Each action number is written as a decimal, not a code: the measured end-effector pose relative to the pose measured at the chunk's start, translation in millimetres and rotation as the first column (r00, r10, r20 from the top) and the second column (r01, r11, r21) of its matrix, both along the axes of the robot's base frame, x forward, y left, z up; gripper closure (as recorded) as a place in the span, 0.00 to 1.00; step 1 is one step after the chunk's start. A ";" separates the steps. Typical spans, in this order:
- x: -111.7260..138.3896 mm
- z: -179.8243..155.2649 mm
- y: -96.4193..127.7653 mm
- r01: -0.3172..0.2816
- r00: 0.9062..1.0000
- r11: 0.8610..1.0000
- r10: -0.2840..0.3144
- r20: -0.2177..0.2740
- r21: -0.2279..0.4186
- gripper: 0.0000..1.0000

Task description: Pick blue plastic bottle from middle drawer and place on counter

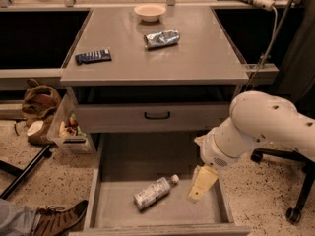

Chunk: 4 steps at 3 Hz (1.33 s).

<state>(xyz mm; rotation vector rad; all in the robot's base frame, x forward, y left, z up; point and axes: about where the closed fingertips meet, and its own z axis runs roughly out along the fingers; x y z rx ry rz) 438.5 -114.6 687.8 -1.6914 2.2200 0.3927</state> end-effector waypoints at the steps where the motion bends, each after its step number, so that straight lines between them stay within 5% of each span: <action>1: 10.4 -47.0 33.1 0.012 1.000 0.997 -0.011 -0.021 0.071 0.00; 3: 52.0 -120.3 85.6 0.100 0.992 0.982 -0.112 0.065 0.162 0.00; 4: 75.3 -113.9 91.4 0.130 0.977 0.970 -0.160 0.140 0.204 0.00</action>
Offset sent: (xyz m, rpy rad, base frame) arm 0.0949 0.1006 -0.1359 0.2107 -0.1664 -0.1930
